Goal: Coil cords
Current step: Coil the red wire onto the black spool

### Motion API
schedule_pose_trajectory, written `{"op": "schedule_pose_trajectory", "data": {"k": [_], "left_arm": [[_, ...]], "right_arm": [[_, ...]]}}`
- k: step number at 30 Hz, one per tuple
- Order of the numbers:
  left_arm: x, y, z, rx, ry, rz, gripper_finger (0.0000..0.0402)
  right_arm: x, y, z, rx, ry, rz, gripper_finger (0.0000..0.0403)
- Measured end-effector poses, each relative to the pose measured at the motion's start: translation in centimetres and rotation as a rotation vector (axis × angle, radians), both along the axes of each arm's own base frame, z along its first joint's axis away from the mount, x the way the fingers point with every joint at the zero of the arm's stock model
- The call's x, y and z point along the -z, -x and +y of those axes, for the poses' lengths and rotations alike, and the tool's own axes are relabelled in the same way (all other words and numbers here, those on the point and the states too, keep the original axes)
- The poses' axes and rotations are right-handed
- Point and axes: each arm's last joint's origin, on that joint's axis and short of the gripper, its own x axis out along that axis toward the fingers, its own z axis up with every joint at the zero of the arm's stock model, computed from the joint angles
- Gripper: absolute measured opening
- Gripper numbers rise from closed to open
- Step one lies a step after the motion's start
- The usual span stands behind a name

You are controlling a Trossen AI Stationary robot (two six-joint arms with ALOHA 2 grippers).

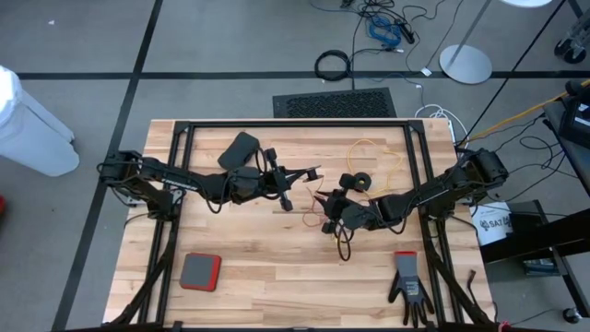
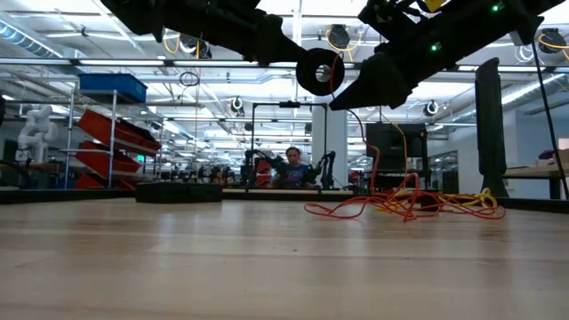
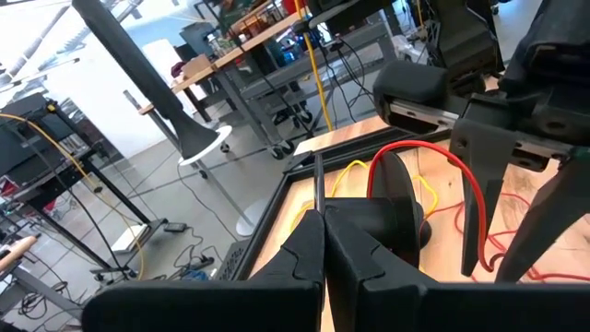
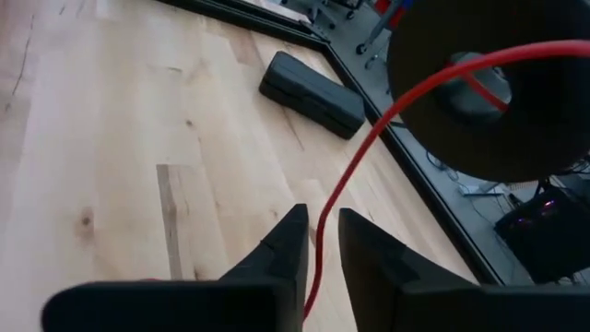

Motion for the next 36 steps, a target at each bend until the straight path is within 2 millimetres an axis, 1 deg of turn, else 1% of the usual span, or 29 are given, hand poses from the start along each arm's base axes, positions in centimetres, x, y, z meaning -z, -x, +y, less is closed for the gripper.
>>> {"op": "schedule_pose_trajectory", "data": {"k": [3,6,8,18,24,27,32,36], "left_arm": [[0.0,0.0,0.0,0.0,0.0,0.0,0.0],[0.0,0.0,0.0,0.0,0.0,0.0,0.0],[0.0,0.0,0.0,0.0,0.0,0.0,0.0],[0.0,0.0,0.0,0.0,0.0,-0.002,0.0],[0.0,0.0,0.0,0.0,0.0,-0.001,0.0],[0.0,0.0,0.0,0.0,0.001,-0.001,0.0],[0.0,0.0,0.0,-0.001,0.002,-0.002,0.0],[0.0,0.0,0.0,-0.001,0.019,-0.009,0.0]], "right_arm": [[0.0,0.0,0.0,0.0,-0.001,0.001,0.0036],[0.0,0.0,0.0,0.002,-0.001,0.0,0.001],[0.0,0.0,-0.1,0.004,-0.002,-0.005,0.0004],[-0.3,-0.2,-0.4,0.013,-0.003,-0.032,0.0001],[-1.6,-0.7,0.3,-0.042,0.059,-0.122,0.0],[-2.1,-0.9,0.5,-0.096,0.051,-0.161,0.0],[-2.7,-1.4,-0.5,-0.143,0.0,-0.236,0.0],[-3.6,-1.9,-1.1,-0.176,-0.03,-0.3,0.0]]}}
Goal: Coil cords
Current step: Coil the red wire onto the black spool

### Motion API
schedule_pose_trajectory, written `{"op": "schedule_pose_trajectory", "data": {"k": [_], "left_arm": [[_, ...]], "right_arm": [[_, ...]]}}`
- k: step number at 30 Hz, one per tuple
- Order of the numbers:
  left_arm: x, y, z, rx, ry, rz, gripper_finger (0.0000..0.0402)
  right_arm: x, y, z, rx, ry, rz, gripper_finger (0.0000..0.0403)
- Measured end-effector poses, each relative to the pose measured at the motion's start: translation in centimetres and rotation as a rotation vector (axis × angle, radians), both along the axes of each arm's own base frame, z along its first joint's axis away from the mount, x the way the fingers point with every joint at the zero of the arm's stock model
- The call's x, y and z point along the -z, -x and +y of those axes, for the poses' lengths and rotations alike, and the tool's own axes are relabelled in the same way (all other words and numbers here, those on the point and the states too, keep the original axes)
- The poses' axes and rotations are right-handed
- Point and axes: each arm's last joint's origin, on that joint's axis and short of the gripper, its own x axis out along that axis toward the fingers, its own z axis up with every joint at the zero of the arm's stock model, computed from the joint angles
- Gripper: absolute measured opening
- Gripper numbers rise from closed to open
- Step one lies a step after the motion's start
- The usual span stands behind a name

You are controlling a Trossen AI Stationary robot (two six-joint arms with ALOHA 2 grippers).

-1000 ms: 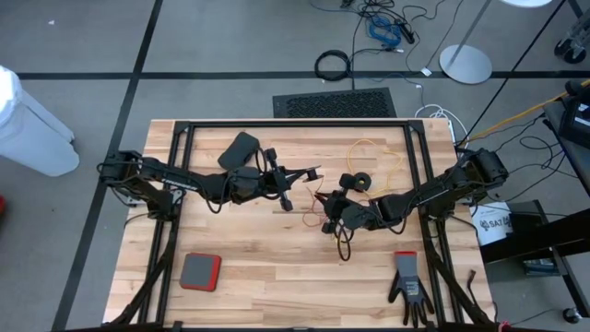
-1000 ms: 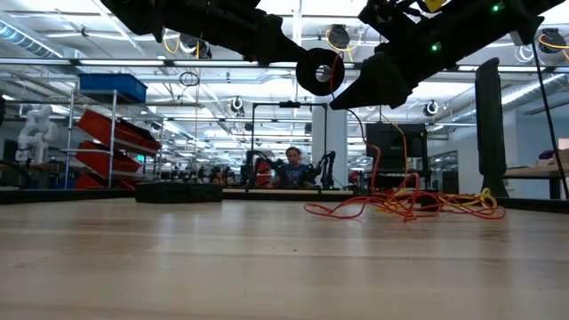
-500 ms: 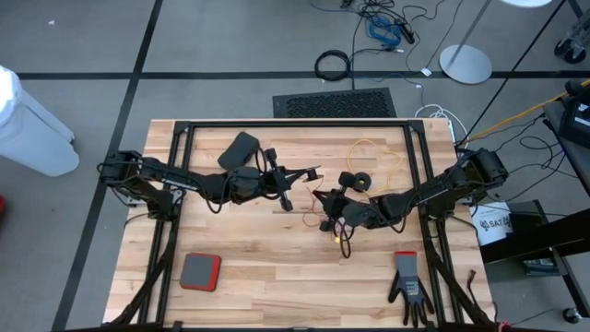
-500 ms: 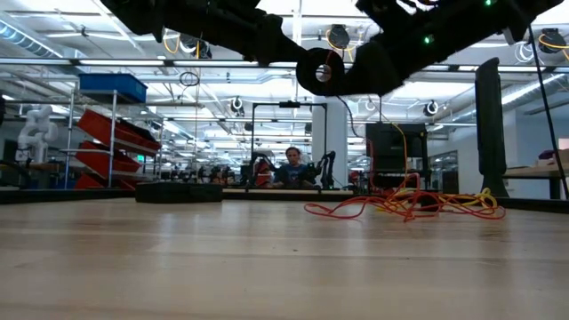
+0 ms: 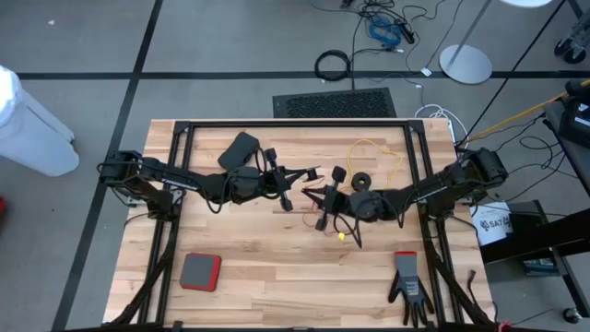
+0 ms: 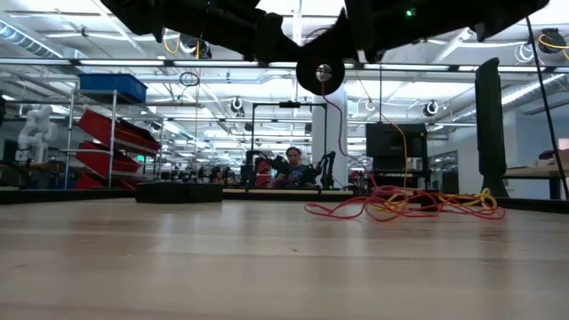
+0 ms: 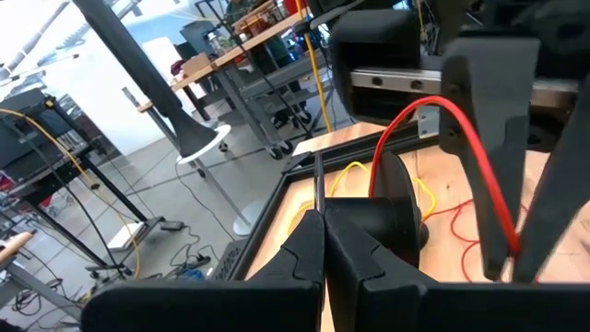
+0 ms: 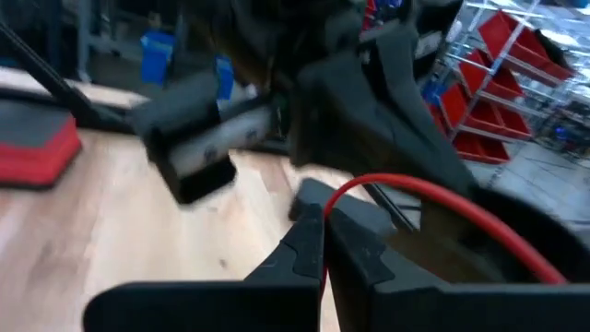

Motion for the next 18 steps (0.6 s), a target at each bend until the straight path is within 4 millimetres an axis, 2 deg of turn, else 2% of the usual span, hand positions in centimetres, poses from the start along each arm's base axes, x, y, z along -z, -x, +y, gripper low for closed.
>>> {"op": "schedule_pose_trajectory", "data": {"k": [4,18], "left_arm": [[-0.1,0.0,0.0,0.002,0.001,-0.012,0.0],[-0.4,0.0,0.0,0.001,0.008,-0.042,0.0]], "right_arm": [[-0.6,-0.6,-0.5,0.008,-0.044,-0.018,0.0],[1.7,-1.9,-1.0,0.162,-0.079,-0.03,0.0]]}}
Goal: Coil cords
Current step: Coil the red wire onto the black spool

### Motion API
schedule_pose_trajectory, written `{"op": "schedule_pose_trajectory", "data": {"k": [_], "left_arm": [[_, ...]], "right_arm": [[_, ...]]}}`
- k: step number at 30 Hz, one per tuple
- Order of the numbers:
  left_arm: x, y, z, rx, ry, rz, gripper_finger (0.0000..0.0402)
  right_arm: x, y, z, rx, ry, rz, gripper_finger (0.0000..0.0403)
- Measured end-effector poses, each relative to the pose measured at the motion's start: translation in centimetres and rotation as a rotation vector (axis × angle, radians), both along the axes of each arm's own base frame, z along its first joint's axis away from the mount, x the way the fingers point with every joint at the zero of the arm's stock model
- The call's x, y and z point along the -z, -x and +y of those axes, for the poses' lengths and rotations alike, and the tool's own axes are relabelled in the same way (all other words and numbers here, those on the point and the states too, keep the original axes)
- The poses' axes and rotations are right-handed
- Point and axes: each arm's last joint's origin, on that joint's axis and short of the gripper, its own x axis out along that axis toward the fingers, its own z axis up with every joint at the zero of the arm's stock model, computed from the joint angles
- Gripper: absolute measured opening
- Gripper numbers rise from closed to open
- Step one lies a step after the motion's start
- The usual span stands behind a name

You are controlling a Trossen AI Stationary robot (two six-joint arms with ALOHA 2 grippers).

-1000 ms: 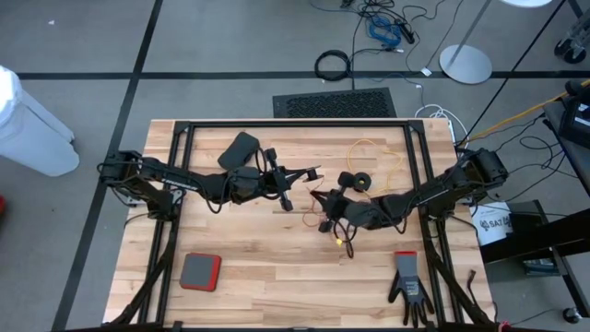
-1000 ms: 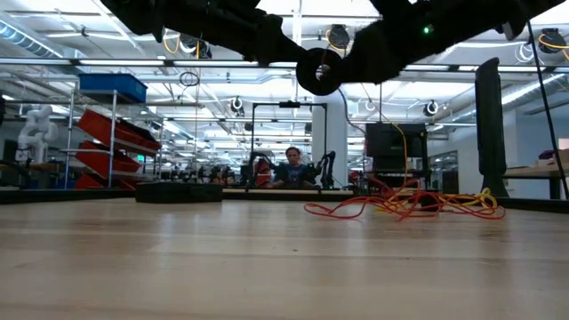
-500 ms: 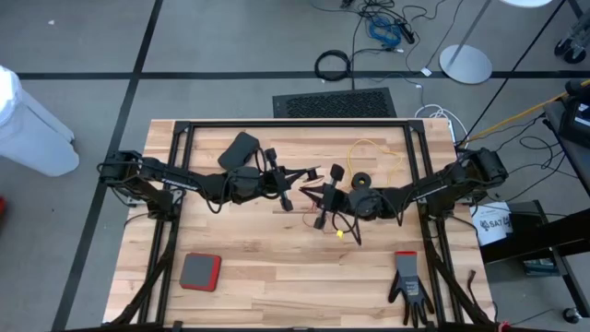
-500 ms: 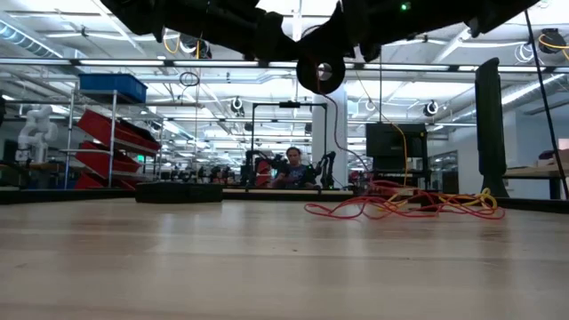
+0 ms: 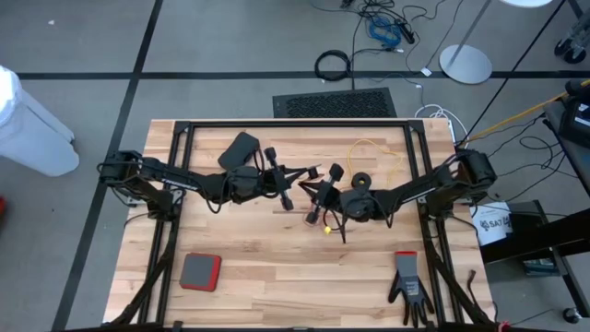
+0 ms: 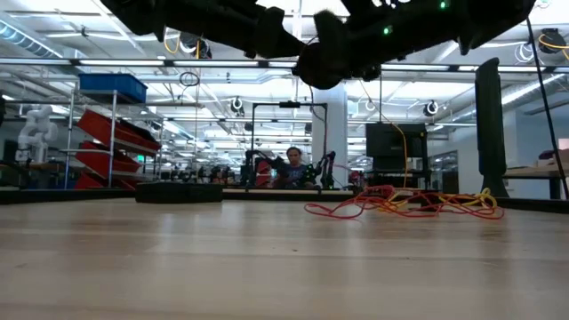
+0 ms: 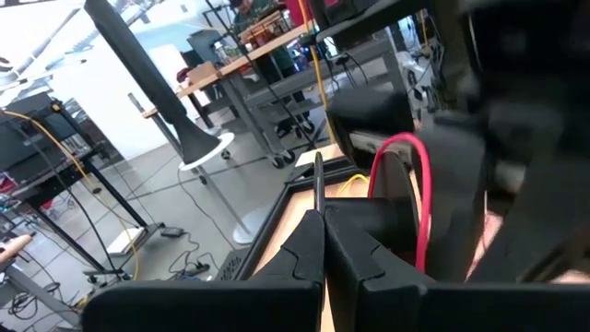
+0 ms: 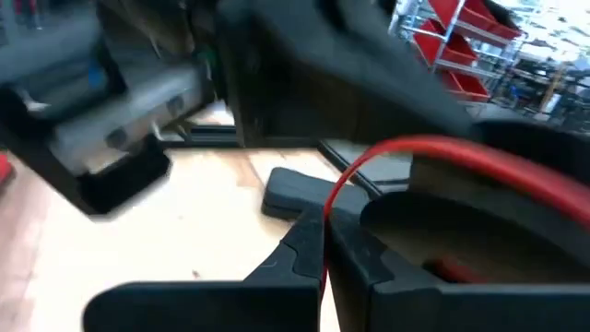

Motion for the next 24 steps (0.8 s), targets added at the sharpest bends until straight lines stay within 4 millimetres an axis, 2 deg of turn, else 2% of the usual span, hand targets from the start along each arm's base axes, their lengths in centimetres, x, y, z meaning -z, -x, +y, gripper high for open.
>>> {"op": "schedule_pose_trajectory", "data": {"k": [3,7,16,24], "left_arm": [[-0.18,-0.01,-0.01,0.0,0.001,-0.019,0.0],[-0.22,-0.01,0.0,-0.001,0.035,-0.037,0.0],[-0.76,-0.03,-0.06,0.022,0.138,-0.132,0.0],[-0.79,-0.05,-0.15,0.045,0.17,-0.144,0.0]], "right_arm": [[0.72,-0.21,0.23,0.064,0.036,0.016,0.0],[0.74,-0.2,0.61,0.131,0.085,0.012,0.0],[0.68,-0.1,0.56,0.177,0.108,0.022,0.0],[0.72,-0.09,0.56,0.178,0.11,0.027,0.0]]}}
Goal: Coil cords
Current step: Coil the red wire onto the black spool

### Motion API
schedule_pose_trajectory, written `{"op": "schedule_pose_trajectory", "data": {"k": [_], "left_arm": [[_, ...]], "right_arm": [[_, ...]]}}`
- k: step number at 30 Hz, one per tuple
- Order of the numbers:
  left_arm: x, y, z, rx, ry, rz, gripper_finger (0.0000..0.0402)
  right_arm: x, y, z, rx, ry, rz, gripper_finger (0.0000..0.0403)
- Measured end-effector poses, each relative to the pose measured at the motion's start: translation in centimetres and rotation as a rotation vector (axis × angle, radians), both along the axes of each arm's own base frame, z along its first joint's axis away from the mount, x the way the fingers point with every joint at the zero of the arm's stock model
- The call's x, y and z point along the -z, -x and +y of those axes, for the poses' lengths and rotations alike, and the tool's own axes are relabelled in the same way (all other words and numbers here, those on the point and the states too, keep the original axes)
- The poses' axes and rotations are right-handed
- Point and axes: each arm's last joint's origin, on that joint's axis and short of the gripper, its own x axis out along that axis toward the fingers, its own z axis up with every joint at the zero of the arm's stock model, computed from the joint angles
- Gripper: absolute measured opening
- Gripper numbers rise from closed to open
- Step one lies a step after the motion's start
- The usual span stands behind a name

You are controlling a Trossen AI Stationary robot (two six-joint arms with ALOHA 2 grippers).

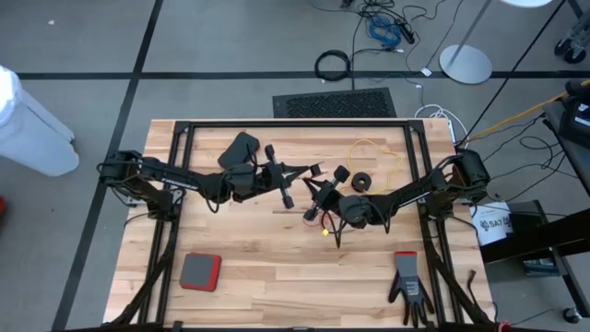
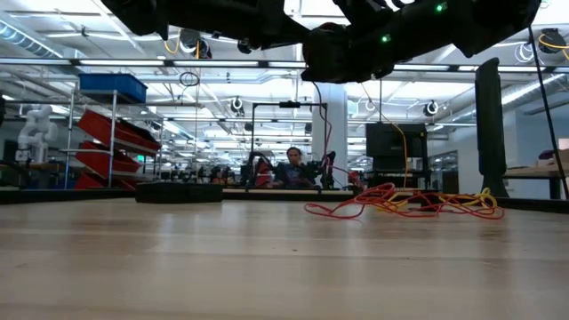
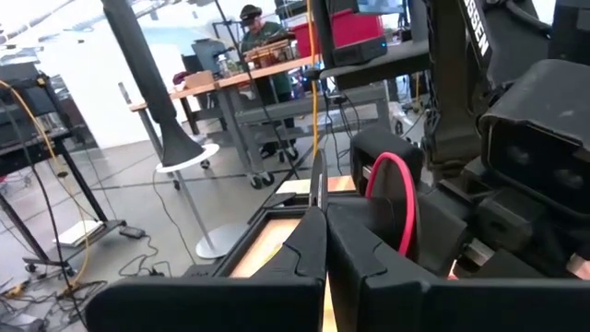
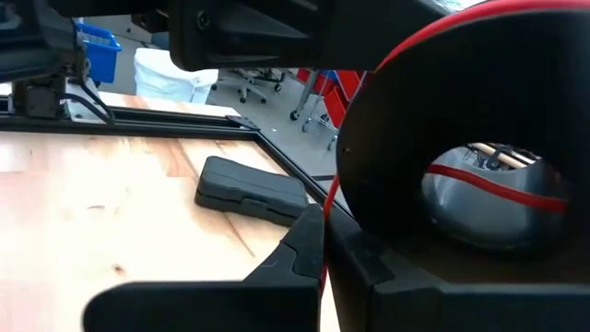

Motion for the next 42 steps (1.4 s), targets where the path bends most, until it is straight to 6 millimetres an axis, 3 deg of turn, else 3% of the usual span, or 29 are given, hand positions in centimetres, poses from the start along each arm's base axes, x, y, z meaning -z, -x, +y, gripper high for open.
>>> {"op": "schedule_pose_trajectory", "data": {"k": [14,24,42], "left_arm": [[1.6,-0.9,-1.0,0.029,-0.093,0.062,0.0],[1.7,-0.9,-1.5,0.057,-0.15,0.084,0.0],[0.2,-0.5,-2.0,0.169,0.017,-0.064,0.0]], "right_arm": [[0.2,0.0,0.2,-0.045,-0.057,-0.033,0.0],[0.8,0.5,1.5,0.013,-0.044,0.02,0.0],[1.0,1.4,2.2,0.239,0.156,0.203,0.0]]}}
